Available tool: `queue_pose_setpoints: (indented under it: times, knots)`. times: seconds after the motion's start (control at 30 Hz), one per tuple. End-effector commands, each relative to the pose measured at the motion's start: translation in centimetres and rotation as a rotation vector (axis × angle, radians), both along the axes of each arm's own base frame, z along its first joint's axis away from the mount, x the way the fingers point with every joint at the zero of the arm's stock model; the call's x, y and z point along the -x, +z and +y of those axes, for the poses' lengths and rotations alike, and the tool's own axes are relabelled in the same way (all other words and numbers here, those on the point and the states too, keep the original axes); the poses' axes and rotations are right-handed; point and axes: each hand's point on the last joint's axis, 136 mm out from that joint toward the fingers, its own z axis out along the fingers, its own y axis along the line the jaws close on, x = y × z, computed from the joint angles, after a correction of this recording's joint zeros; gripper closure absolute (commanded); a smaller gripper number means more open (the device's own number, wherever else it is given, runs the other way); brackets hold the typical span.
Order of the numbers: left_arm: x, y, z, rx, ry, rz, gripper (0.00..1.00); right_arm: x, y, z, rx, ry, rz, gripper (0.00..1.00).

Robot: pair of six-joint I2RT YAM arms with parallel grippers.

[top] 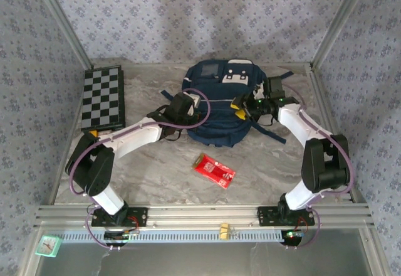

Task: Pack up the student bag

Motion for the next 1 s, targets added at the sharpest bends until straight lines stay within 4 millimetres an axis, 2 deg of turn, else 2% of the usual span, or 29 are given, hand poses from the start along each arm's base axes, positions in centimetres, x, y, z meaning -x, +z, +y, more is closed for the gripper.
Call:
queue_pose_setpoints:
  times: [0.0, 0.1, 0.17, 0.27, 0.37, 0.47, 0.6, 0.7, 0.77, 0.97]
  knots:
    - [-0.3, 1.5, -0.5, -0.017, -0.030, -0.046, 1.00, -3.1, 1.3, -0.1, 0.036, -0.034, -0.101, 0.77]
    - [0.0, 1.4, -0.3, -0.040, -0.047, -0.043, 1.00, -3.3, 1.6, 0.1, 0.081, -0.009, -0.118, 0.93]
    - [0.6, 1.5, -0.3, -0.054, -0.051, -0.066, 1.00, -3.1, 1.6, 0.3, 0.082, 0.018, -0.125, 0.99]
    - [2.1, 1.9, -0.7, -0.046, -0.079, -0.079, 1.00, -2.5, 2.1, 0.9, 0.089, 0.117, -0.142, 1.00]
    - [4.0, 3.0, -2.4, 0.000, -0.120, -0.093, 1.00, -2.4, 2.7, 0.1, 0.100, 0.173, -0.147, 1.00]
    - [5.0, 4.0, -4.2, 0.033, -0.142, -0.114, 1.00, -3.5, 3.6, -1.3, 0.088, 0.174, -0.165, 1.00]
    - [5.2, 4.4, -6.3, 0.073, -0.164, -0.113, 1.00, -5.1, 4.1, -1.7, 0.073, 0.251, -0.167, 1.00]
    - [4.7, 4.2, -5.3, 0.025, -0.142, -0.144, 1.00, -6.2, 4.2, -1.6, 0.072, 0.278, -0.173, 1.00]
    - [4.6, 4.5, -3.9, -0.017, -0.125, -0.188, 1.00, -6.7, 4.0, -2.0, 0.076, 0.278, -0.162, 1.00]
    - [3.0, 2.3, 2.5, -0.059, -0.025, -0.168, 1.00, -6.9, 4.3, -2.1, 0.072, 0.316, -0.168, 1.00]
